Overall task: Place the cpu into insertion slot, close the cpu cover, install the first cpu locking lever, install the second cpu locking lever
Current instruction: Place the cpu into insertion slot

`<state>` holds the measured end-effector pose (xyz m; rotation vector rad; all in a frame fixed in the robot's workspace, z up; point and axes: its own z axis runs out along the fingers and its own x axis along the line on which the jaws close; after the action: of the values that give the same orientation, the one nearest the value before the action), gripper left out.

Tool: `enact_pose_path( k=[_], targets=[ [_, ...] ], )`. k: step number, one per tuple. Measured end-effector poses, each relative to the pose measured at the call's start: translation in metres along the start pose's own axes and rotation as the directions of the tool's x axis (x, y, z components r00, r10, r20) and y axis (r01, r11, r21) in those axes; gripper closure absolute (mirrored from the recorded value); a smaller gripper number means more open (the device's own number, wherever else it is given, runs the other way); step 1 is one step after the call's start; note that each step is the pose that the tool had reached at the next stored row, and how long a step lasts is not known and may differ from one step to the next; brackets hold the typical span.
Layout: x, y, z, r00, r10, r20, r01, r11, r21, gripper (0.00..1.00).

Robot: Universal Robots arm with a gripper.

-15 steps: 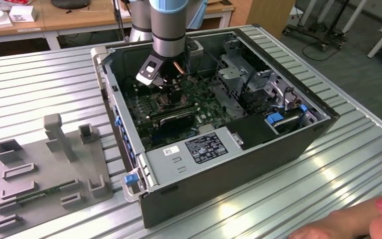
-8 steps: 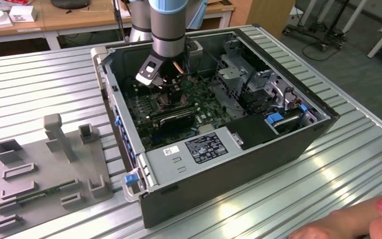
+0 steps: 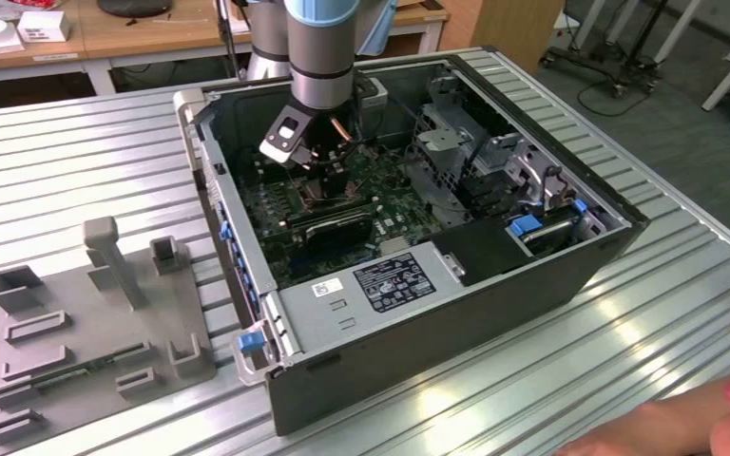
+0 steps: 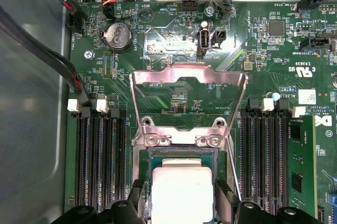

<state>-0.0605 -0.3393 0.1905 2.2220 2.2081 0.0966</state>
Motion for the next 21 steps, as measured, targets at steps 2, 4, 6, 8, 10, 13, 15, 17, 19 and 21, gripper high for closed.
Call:
enact_pose_path(
  k=[2,4,6,8,10,13,15,17,19,21],
  targets=[
    [0.0000,0.0000,0.0000,1.0000,0.000,0.0000,0.000,1.0000,0.0000,0.37],
    [-0.0002,-0.0001,-0.0002,1.0000,0.000,0.0014,0.000,1.0000,0.0004,0.38],
    [-0.0001,-0.0001,-0.0002,1.0000,0.000,0.0006,0.000,1.0000,0.0003,0.42],
    [0.0000,0.0000,0.0000,1.0000,0.000,0.0003,0.000,1.0000,0.0001,0.43],
    [0.0000,0.0000,0.0000,1.0000,0.000,0.0002,0.000,1.0000,0.0000,0.43],
    [0.0000,0.0000,0.0000,1.0000,0.000,0.0002,0.000,1.0000,0.0000,0.43],
    [0.0000,0.0000,0.0000,1.0000,0.000,0.0002,0.000,1.0000,0.0000,0.43],
    [0.0000,0.0000,0.0001,1.0000,0.000,0.0002,0.000,1.0000,0.0000,0.43],
    [0.0000,0.0000,0.0000,1.0000,0.000,0.0003,0.000,1.0000,0.0000,0.43],
    [0.0003,0.0002,0.0006,1.0000,0.000,-0.0014,0.000,1.0000,-0.0008,0.42]
  ],
)
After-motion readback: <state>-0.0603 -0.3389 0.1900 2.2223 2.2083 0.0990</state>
